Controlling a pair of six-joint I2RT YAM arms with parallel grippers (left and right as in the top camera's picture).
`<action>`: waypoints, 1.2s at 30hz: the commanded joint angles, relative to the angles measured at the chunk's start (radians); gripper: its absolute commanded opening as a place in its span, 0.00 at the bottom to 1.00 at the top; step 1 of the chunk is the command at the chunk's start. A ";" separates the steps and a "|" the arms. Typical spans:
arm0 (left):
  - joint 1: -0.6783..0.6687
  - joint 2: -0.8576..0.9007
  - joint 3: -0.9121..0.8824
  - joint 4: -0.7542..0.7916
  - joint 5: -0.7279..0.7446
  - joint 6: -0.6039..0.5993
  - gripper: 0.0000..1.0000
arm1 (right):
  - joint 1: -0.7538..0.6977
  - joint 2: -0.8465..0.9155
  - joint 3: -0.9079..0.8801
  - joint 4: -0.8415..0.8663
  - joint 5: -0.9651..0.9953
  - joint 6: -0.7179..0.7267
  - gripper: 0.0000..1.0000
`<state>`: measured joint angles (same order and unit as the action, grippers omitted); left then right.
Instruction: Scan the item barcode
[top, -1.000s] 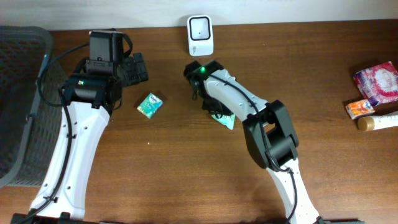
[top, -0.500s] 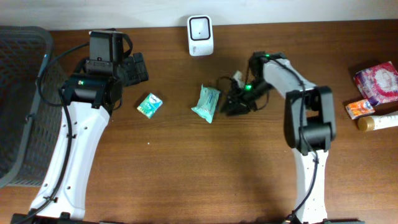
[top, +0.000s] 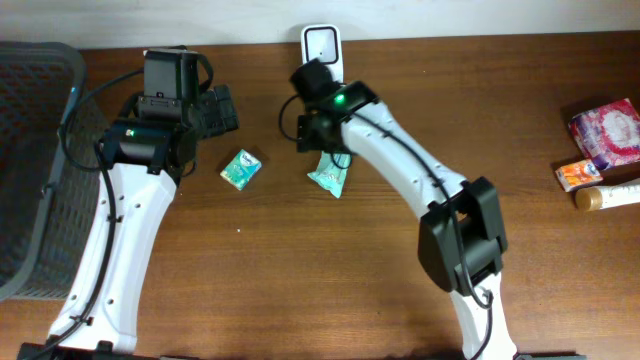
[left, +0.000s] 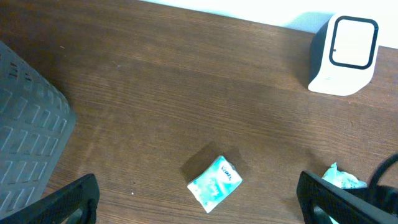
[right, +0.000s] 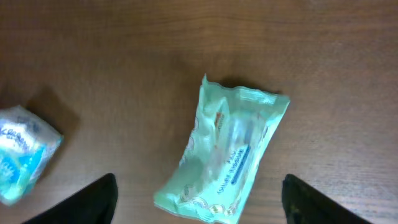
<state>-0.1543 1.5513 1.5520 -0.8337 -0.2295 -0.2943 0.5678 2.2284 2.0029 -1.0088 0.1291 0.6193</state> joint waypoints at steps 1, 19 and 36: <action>0.007 -0.006 0.001 0.002 -0.011 0.012 0.99 | 0.072 0.054 0.010 0.003 0.264 0.150 0.76; 0.007 -0.006 0.001 0.002 -0.011 0.012 0.99 | -0.060 0.123 0.087 -0.075 -0.095 -0.082 0.09; 0.007 -0.006 0.001 0.002 -0.011 0.012 0.99 | -0.689 0.132 0.151 -0.533 -0.693 -0.672 0.83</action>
<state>-0.1543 1.5513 1.5520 -0.8326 -0.2295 -0.2943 -0.1471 2.3745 2.0548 -1.4719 -0.6022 0.0628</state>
